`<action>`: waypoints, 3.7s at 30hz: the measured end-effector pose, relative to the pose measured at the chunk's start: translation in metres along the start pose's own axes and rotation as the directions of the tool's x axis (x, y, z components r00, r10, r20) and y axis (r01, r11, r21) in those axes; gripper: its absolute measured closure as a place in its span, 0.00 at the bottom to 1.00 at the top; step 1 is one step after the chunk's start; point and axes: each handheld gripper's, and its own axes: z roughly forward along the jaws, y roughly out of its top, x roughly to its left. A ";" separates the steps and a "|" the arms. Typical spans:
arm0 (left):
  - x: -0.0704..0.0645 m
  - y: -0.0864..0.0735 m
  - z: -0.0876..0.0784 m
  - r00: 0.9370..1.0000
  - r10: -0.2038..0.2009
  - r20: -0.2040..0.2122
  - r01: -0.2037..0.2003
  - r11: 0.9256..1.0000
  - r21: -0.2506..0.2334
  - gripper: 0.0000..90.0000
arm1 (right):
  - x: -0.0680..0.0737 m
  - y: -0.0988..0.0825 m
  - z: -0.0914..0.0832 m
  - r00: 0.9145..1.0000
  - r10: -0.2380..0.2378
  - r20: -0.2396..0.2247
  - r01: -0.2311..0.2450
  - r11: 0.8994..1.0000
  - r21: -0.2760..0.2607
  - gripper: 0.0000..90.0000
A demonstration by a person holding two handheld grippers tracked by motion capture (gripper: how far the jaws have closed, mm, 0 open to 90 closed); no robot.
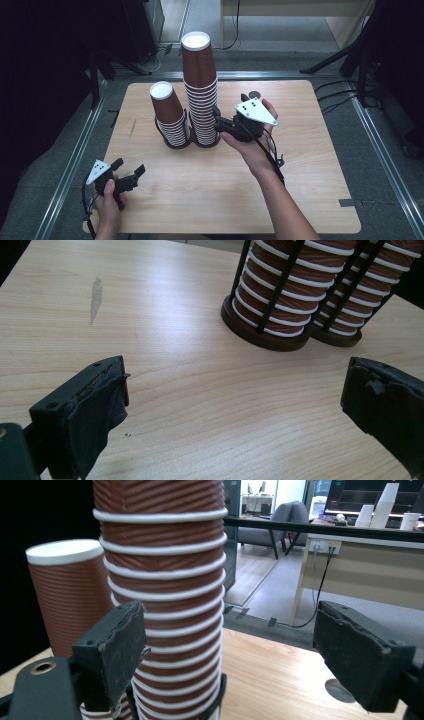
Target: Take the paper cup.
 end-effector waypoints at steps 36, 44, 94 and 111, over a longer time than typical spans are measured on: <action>0.003 0.001 0.001 0.999 -0.029 0.023 0.029 1.000 0.007 0.00 | 0.044 0.046 0.052 1.000 -0.008 0.008 0.008 0.998 -0.064 0.04; 0.003 0.001 0.001 0.999 -0.031 0.026 0.030 0.999 0.009 0.00 | 0.048 0.051 0.063 0.999 -0.006 0.046 0.010 0.997 -0.079 0.07; 0.004 0.001 0.002 0.999 -0.036 0.037 0.036 0.999 0.008 0.00 | 0.051 0.063 0.089 0.994 0.046 0.097 -0.041 0.997 -0.059 0.10; 0.004 0.001 0.001 0.998 -0.043 0.036 0.043 0.999 0.003 0.00 | 0.055 0.089 0.079 0.993 0.042 0.107 -0.020 0.981 -0.195 0.15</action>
